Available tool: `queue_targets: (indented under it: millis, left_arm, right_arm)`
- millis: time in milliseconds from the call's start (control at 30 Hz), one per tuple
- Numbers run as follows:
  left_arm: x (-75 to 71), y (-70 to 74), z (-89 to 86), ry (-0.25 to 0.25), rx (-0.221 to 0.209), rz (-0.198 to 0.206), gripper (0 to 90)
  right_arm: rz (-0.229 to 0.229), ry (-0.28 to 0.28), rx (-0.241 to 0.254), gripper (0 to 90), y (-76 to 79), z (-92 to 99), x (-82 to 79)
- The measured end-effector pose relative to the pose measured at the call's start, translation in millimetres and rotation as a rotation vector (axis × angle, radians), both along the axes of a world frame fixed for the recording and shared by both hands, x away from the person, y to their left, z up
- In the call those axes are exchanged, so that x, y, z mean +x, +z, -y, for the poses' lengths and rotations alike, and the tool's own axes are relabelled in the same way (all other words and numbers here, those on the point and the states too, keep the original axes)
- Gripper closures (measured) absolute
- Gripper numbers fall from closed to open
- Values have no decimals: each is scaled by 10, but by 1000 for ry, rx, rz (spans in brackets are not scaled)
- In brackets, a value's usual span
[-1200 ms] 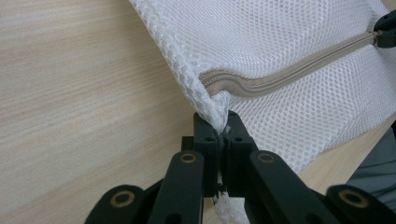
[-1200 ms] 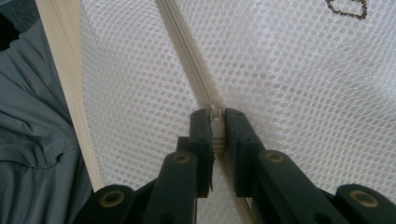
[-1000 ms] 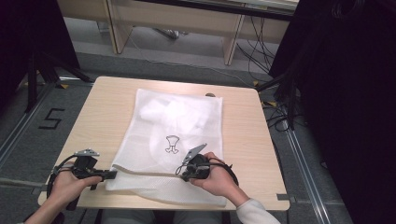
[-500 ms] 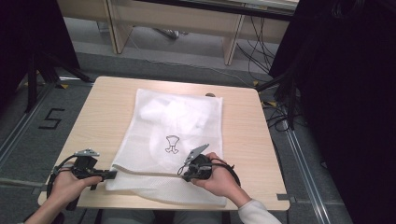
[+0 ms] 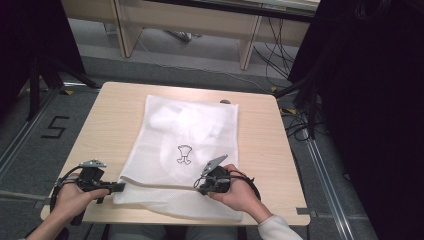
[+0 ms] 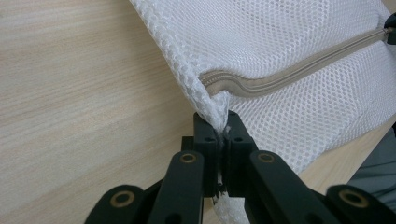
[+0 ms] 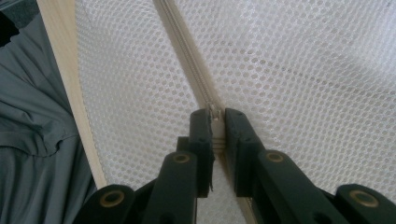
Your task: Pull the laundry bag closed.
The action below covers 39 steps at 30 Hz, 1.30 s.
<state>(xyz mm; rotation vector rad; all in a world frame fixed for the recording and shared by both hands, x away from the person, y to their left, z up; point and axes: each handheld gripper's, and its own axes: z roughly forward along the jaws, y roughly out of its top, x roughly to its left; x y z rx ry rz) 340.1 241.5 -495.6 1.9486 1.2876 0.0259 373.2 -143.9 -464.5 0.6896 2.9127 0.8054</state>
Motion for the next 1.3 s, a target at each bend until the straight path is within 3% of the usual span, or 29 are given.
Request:
queue_targets:
  millis: [700,800,900,967,1300]
  left_arm:
    - [0,1,-2,0,3,1,862]
    - [6,8,-29,-29,29,-2,862]
    - [8,22,-38,-40,39,-16,862]
    - [6,10,-29,-27,28,-2,863]
    - [9,21,-42,-39,35,-15,862]
  right_arm:
    - [-10,-32,7,826,3,164,-27]
    - [-8,-25,10,826,-3,182,-19]
    - [-16,-52,7,827,11,200,-37]
    - [-12,-49,3,826,13,210,-39]
    - [-10,-51,9,827,12,275,-48]
